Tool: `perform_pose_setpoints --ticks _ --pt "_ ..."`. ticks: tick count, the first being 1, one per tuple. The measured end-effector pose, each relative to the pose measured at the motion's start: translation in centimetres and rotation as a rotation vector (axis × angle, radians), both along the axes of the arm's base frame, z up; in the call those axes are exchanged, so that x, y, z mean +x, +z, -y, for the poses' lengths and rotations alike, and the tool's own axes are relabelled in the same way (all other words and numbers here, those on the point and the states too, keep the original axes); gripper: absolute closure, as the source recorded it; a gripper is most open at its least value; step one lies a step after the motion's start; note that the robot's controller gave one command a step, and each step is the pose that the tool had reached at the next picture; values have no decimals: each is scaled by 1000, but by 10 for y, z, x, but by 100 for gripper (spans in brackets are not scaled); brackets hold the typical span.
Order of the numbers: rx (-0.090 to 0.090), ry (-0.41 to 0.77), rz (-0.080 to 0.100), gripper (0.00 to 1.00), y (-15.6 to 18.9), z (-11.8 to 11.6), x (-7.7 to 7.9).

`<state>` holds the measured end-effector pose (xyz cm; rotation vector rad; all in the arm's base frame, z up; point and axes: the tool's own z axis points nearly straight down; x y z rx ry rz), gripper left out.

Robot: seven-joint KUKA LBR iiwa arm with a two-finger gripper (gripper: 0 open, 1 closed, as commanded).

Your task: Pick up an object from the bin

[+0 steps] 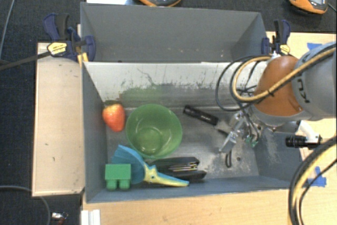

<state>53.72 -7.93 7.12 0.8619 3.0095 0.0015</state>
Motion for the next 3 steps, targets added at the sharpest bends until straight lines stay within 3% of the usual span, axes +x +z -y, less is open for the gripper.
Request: perform_pose_setpoints --ticks 1,3 --pt "1 71 -7 100 -1 -4 -4" --pt "2 73 -9 100 10 -4 -5"
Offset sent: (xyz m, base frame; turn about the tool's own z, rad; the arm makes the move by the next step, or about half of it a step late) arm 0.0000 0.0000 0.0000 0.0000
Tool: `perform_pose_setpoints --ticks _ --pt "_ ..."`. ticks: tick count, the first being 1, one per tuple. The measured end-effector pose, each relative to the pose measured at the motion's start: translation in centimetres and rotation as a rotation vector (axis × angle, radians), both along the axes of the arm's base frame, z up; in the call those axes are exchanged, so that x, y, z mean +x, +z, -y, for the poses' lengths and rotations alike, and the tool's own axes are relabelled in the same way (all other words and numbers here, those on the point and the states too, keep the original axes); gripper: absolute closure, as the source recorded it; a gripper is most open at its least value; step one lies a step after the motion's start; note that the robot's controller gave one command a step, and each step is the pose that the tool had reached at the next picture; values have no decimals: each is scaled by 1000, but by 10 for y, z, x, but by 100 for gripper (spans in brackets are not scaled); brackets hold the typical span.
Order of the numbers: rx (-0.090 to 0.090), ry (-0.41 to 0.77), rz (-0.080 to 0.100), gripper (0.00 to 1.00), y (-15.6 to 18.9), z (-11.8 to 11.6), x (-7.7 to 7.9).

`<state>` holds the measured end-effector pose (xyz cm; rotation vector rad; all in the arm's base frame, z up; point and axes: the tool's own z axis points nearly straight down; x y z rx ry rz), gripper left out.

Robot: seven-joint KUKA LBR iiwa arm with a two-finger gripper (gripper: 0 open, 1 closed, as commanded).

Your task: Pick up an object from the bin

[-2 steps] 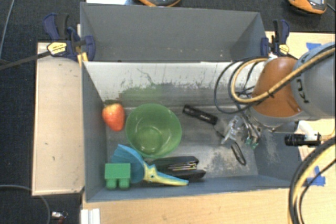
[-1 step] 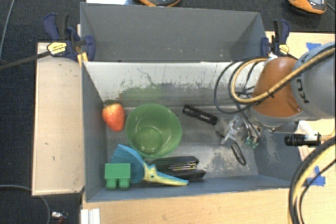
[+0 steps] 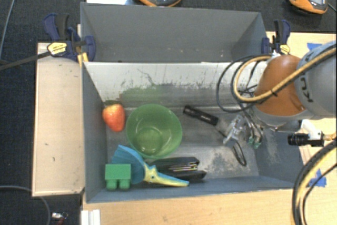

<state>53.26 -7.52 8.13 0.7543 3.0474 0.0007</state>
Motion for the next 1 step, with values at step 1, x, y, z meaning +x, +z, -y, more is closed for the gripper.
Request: perform_pose_setpoints --ticks 1 --pt "0 1 -3 100 46 0 -1"
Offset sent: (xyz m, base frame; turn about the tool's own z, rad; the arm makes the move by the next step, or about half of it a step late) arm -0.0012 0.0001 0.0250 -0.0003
